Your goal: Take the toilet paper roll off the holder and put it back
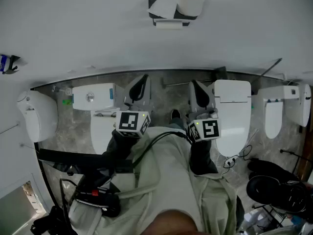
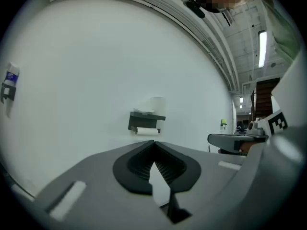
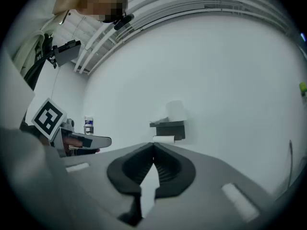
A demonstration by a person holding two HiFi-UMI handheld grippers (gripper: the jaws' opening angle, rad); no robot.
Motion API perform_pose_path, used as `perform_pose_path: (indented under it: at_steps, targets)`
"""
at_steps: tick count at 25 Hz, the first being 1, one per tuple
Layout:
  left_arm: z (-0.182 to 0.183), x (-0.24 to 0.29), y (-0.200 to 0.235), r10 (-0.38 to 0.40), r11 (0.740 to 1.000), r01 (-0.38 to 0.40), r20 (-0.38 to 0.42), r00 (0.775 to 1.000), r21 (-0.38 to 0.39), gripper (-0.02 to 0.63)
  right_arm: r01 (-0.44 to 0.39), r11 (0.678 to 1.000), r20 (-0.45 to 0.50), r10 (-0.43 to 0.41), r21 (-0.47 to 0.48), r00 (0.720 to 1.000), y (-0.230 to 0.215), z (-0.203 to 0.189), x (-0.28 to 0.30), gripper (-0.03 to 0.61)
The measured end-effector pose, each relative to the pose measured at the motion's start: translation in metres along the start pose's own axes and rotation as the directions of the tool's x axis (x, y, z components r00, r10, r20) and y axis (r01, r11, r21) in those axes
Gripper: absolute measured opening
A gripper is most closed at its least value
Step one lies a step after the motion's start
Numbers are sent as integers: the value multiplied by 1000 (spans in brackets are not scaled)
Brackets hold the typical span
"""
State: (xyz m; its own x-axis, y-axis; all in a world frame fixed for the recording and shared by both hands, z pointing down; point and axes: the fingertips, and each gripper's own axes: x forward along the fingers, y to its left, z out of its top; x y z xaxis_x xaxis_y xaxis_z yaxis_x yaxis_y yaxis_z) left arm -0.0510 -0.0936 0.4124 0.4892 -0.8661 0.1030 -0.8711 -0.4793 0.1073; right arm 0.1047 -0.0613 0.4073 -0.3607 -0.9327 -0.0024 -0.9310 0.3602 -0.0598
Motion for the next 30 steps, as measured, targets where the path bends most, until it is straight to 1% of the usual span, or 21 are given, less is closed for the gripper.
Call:
perform_pose_path:
  at_steps: [2,6,11,13,17,18,21,22,23,24,25,26,28,30]
  targets:
    - [-3,6,-2,6,1000,-6,-1,1000,-4,6,-5,1000,-4,5,-1,1000,-7,-1,2,2]
    - [-1,14,-7,-7,1000,7,10,1000,0,6,6,1000,5,-6,-11,1000,-14,3,2,2]
    - [0,8,-8,16,1000,-16,20,1000,-7,6,-2,1000,26,3,-20,1000,-15,7,0,2]
    - [-1,9,-8,30,1000,-30,22,999,-8,6,2,999,37,0,-53,999,-21,10,5,2]
    - [0,10,-7,57,998,-57,31,998,-10,6,0,981,35,7,-195,999,-36,22,26,2]
    - [1,10,-7,64,998,-64,33,997,-10,6,4,979,48,6,-204,999,-42,29,33,2]
    - [3,6,-6,82,997,-82,37,996,-10,6,7,985,99,10,-170,995,-60,50,55,5]
    - [3,4,-7,86,996,-86,39,995,-10,6,4,987,103,12,-160,995,-65,56,63,17]
    - [4,2,-7,90,996,-90,41,995,-9,6,1,988,101,14,-155,995,-70,61,73,49]
    - [5,0,-7,94,996,-94,43,995,-8,6,-2,988,94,16,-151,995,-74,65,84,107]
    - [6,-1,-6,97,995,-97,44,994,-8,6,-4,989,85,17,-149,996,-79,70,95,196]
    - [7,-2,-6,100,995,-99,44,994,-7,7,-4,989,79,16,-150,997,-83,76,107,256]
    - [7,-5,-5,104,995,-104,43,994,-6,6,4,986,78,9,-167,997,-90,91,130,323]
    - [6,-8,-3,108,994,-108,42,993,-6,6,9,982,76,5,-190,997,-96,107,154,363]
